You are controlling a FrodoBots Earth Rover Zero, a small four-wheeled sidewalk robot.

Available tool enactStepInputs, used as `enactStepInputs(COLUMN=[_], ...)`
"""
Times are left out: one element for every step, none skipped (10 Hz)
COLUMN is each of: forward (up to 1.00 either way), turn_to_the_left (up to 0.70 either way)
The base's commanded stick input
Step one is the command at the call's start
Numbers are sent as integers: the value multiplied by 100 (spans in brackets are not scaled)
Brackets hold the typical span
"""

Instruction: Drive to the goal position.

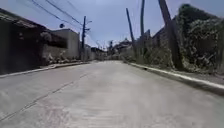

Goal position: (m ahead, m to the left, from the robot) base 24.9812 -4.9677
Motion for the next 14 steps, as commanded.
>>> enactStepInputs(forward=[100, 100, 100, 100, 100, 100, 100, 100, 100, 100, 100, 100, 100, 100], turn_to_the_left=[3, 3, 3, 3, 3, -23, -37, -37, -16, 3, 3, 3, 3, 3])
